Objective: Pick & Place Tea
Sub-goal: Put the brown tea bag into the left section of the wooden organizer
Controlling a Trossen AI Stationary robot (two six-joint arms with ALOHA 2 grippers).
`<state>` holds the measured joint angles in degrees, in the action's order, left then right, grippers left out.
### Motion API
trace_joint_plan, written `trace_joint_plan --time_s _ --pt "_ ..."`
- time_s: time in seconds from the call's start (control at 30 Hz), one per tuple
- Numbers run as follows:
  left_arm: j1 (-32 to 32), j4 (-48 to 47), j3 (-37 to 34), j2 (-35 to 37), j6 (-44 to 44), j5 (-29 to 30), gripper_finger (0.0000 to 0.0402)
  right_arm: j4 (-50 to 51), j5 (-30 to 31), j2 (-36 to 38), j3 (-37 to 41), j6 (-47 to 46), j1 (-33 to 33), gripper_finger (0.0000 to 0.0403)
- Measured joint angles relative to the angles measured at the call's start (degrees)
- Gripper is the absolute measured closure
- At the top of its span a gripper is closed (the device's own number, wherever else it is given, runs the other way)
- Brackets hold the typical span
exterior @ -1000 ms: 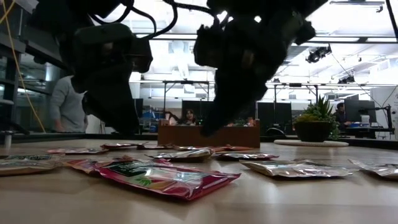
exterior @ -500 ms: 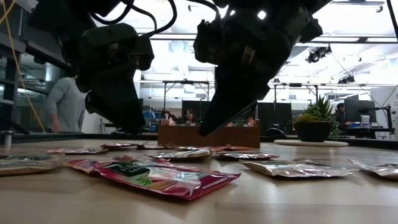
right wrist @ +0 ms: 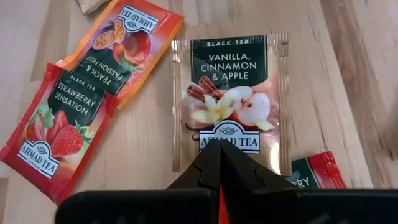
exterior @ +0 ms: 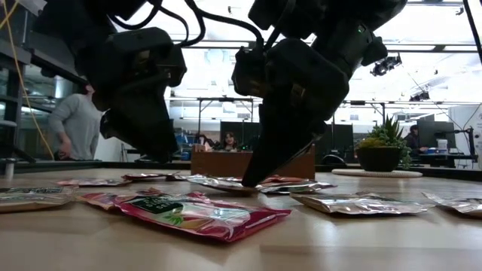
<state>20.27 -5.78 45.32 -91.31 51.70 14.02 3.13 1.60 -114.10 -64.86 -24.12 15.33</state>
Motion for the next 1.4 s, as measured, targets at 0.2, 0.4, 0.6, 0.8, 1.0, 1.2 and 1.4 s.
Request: trace_joint_plan --time_s 0.2,0.4,0.6,0.8,1.0,1.2,1.4 --pt "-0.8 3.1 0.0 -2.0 8.5 -0.7 0.0223 0.1 0.6 0.0 0.0 0.1 0.0 0.0403" --pt "-2.1 6.6 0.0 -5.8 20.1 -5.3 0.0223 0.1 1.0 0.0 0.0 0.0 0.0 0.0403" --pt "-2.8 10.3 0.1 -7.5 24.7 -7.9 0.0223 0.1 1.2 0.0 0.0 0.0 0.0 0.0403" --pt "-2.8 11.3 0.1 -7.6 27.9 -7.5 0.0223 -0.2 1.3 -0.1 0.1 0.1 0.0 0.0403" --pt "-3.5 16.4 0.0 -8.4 29.7 -8.5 0.0223 -0.5 1.3 -0.1 0.1 0.1 0.0 0.0403" --pt "-3.9 17.2 0.0 -9.0 29.8 -8.7 0.0223 -0.6 1.3 -0.1 0.1 0.1 0.0 0.0403" --pt "-3.9 17.2 0.0 -9.0 29.7 -8.6 0.0225 -0.7 1.3 -0.1 0.1 0.1 0.0 0.0403"
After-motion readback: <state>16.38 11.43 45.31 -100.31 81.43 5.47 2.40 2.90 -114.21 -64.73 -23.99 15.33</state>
